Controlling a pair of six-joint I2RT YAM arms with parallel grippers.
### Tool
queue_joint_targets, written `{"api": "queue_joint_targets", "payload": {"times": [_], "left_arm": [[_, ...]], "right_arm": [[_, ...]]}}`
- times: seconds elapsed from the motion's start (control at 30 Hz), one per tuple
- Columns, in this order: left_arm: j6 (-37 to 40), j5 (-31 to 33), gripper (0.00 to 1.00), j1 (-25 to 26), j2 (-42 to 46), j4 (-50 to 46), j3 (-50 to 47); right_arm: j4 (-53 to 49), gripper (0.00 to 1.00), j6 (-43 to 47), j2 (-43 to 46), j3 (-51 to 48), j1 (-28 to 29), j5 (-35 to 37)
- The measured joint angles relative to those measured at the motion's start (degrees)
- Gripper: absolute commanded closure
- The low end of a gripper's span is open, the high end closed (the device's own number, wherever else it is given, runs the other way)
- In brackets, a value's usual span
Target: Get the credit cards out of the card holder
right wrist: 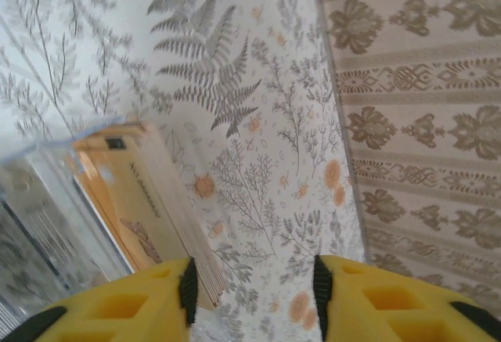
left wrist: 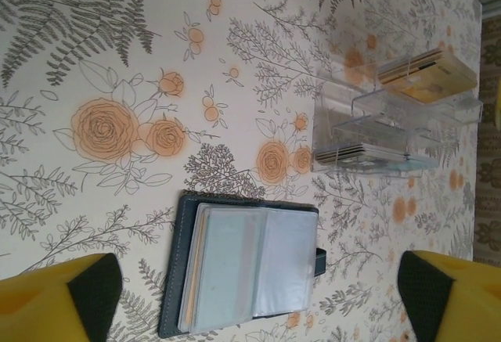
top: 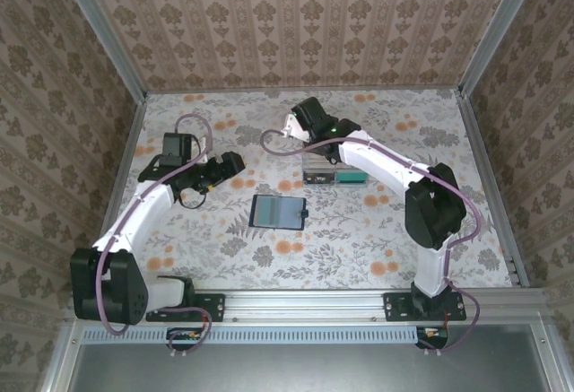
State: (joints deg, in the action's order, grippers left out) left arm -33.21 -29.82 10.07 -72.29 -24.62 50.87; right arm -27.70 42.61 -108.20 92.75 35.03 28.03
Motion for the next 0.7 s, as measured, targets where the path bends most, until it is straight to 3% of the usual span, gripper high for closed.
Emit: {"api": "queue_joint_targets", "payload": {"times": [0.17, 0.33, 0.53, 0.7], "left_arm": [[-0.81, -0.68, 0.42, 1.27, -0.09, 1.95, -2.01], [-1.92, -0.83, 0.56, 4.09, -1.55, 3.04, -3.74], [-3.39, -1.03, 0.72, 7.63, -4.11, 4.55, -6.62], [-4.09, -1.01, 0.73, 8.66, -5.44, 4.87, -8.7]], "right_arm": [[-3.02, 0.76, -15.52, 6.36, -1.57, 0.72, -4.22], [-3.3, 1.0, -32.74, 15.82, -9.86, 3.43, -11.19], [-3.1, 1.0, -53.35, 16.79, -19.52, 7.43, -18.88], [-2.08, 1.0, -67.56, 13.75, -24.39, 9.46, -24.55]]}}
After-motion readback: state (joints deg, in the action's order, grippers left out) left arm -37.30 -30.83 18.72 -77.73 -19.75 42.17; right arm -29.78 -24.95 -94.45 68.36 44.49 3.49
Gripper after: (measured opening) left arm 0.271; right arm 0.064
